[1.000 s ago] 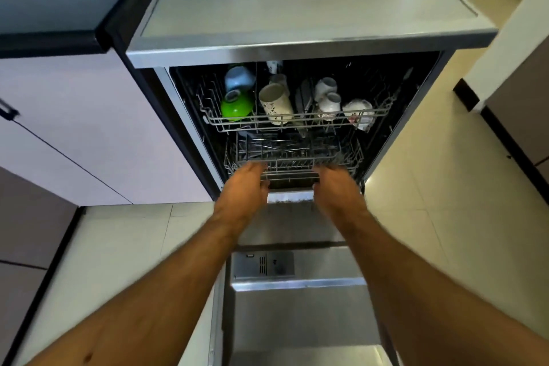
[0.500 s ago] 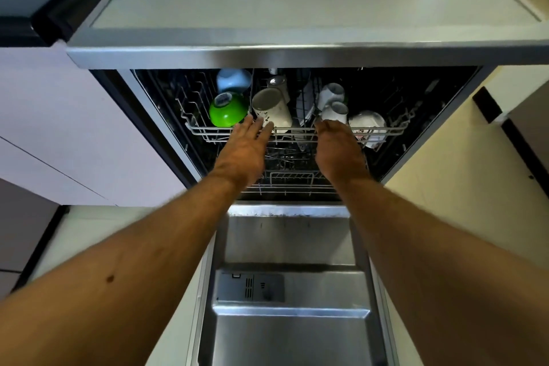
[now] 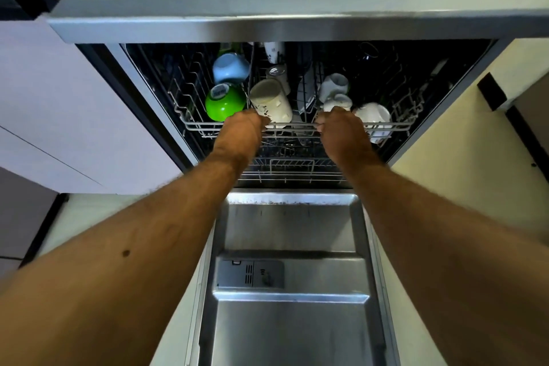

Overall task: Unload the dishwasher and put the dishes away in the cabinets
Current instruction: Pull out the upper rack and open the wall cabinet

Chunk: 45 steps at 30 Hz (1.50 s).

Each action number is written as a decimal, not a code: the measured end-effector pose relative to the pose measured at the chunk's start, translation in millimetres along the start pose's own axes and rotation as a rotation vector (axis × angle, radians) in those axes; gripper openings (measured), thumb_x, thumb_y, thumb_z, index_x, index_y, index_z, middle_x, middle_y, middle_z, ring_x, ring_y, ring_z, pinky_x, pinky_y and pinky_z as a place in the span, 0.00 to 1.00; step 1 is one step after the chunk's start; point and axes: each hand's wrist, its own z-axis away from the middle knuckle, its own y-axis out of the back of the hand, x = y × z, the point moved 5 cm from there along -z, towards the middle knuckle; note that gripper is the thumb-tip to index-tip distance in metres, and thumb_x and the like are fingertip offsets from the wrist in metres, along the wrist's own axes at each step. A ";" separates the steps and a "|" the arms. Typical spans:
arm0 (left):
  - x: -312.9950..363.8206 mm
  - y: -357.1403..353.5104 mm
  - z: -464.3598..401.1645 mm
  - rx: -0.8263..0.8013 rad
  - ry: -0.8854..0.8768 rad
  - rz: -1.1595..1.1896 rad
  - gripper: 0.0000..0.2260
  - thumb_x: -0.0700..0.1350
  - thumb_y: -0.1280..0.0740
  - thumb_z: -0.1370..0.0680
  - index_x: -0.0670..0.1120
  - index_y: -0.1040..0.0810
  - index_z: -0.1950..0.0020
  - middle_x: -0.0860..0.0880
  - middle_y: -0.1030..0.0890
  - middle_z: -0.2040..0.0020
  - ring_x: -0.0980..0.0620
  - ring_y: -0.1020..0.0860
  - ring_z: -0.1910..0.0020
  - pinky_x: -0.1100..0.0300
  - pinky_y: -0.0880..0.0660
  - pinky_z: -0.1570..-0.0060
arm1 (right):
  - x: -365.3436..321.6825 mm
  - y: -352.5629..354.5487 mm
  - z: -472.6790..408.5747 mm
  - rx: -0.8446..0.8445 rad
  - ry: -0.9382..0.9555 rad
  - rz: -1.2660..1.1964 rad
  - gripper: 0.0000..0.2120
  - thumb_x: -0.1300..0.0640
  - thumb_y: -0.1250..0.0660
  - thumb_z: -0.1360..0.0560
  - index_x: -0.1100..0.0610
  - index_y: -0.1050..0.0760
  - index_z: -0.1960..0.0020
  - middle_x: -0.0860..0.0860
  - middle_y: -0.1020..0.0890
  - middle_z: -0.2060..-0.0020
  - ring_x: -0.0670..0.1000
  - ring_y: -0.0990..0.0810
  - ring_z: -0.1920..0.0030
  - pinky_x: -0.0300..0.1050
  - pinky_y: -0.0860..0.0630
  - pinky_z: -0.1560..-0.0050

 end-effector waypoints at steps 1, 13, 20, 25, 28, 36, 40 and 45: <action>-0.5 1.4 3.0 0.002 0.020 0.007 0.21 0.30 0.38 0.23 0.46 0.22 0.34 0.43 0.21 0.41 0.48 0.21 0.49 0.55 0.22 0.42 | -0.3 -1.1 6.2 -0.004 0.000 -0.009 0.13 0.59 0.39 0.19 0.62 0.20 0.42 0.60 0.18 0.48 0.60 0.19 0.47 0.46 0.26 0.48; -2.5 -1.6 38.2 -0.056 0.045 -0.065 0.21 0.29 0.37 0.25 0.49 0.21 0.38 0.46 0.19 0.45 0.49 0.21 0.48 0.55 0.23 0.41 | -12.2 7.4 56.8 -0.051 -0.024 -0.018 0.12 0.61 0.40 0.19 0.63 0.19 0.44 0.63 0.17 0.50 0.62 0.19 0.49 0.53 0.21 0.47; 5.5 -3.1 76.4 -0.120 0.031 -0.165 0.23 0.31 0.37 0.23 0.53 0.23 0.34 0.46 0.19 0.42 0.47 0.20 0.47 0.54 0.23 0.44 | -11.0 10.6 98.8 -0.139 -0.059 0.077 0.14 0.64 0.41 0.20 0.59 0.20 0.40 0.63 0.19 0.45 0.64 0.21 0.45 0.52 0.25 0.45; 6.9 -2.8 100.4 -0.121 -0.009 -0.202 0.22 0.32 0.39 0.24 0.50 0.22 0.35 0.44 0.19 0.44 0.44 0.20 0.48 0.52 0.22 0.46 | -16.1 18.3 126.3 -0.086 -0.018 0.093 0.13 0.65 0.41 0.20 0.62 0.19 0.42 0.62 0.18 0.48 0.63 0.20 0.48 0.50 0.24 0.47; 12.3 -3.0 118.7 -0.115 -0.038 -0.222 0.17 0.33 0.40 0.23 0.46 0.20 0.39 0.42 0.18 0.48 0.42 0.20 0.51 0.51 0.21 0.47 | -21.1 22.8 144.1 -0.042 0.035 0.168 0.14 0.67 0.41 0.21 0.61 0.18 0.44 0.61 0.17 0.52 0.62 0.19 0.53 0.51 0.21 0.51; 15.0 -2.4 140.1 -0.131 0.010 -0.190 0.14 0.35 0.37 0.22 0.47 0.18 0.42 0.43 0.18 0.49 0.46 0.23 0.56 0.51 0.21 0.46 | -23.2 25.8 168.2 -0.080 0.089 0.215 0.11 0.64 0.38 0.21 0.61 0.17 0.47 0.60 0.16 0.54 0.62 0.19 0.53 0.51 0.21 0.49; 19.4 -4.3 151.8 -0.146 0.026 -0.184 0.16 0.35 0.37 0.23 0.49 0.18 0.40 0.43 0.17 0.47 0.43 0.20 0.52 0.51 0.21 0.44 | -21.7 25.8 179.7 -0.074 0.093 0.253 0.11 0.65 0.39 0.21 0.60 0.18 0.47 0.59 0.16 0.53 0.62 0.20 0.51 0.52 0.22 0.49; 23.2 -5.0 164.0 -0.131 0.055 -0.176 0.15 0.34 0.35 0.23 0.47 0.18 0.40 0.42 0.17 0.48 0.43 0.20 0.51 0.49 0.21 0.44 | -18.1 26.9 190.5 -0.100 0.068 0.205 0.11 0.66 0.39 0.23 0.61 0.17 0.51 0.59 0.17 0.57 0.61 0.21 0.56 0.51 0.23 0.52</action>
